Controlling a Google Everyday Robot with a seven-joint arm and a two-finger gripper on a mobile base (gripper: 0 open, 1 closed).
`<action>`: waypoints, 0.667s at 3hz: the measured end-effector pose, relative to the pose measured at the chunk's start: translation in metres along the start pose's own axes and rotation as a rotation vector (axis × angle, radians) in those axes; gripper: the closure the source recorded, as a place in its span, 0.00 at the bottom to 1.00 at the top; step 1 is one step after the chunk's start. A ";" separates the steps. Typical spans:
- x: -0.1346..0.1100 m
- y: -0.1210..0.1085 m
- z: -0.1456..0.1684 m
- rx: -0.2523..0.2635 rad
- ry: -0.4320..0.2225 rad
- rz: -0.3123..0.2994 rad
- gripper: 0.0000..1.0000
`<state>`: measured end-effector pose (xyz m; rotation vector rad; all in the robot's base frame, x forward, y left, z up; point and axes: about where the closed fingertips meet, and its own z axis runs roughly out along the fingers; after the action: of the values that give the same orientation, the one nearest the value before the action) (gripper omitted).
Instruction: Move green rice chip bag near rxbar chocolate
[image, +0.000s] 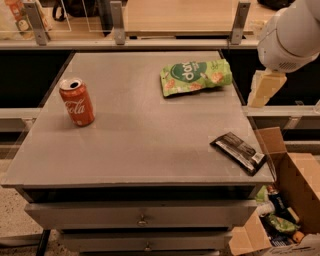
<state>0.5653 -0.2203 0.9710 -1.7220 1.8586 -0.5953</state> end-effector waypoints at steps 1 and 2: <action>-0.003 -0.044 0.035 0.046 -0.016 -0.052 0.00; -0.004 -0.044 0.035 0.046 -0.018 -0.051 0.00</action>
Offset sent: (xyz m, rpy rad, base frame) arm 0.0407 0.0007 0.0019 -0.0181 -0.0375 0.0342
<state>0.6216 -0.2194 0.9730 -1.7438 1.7799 -0.6358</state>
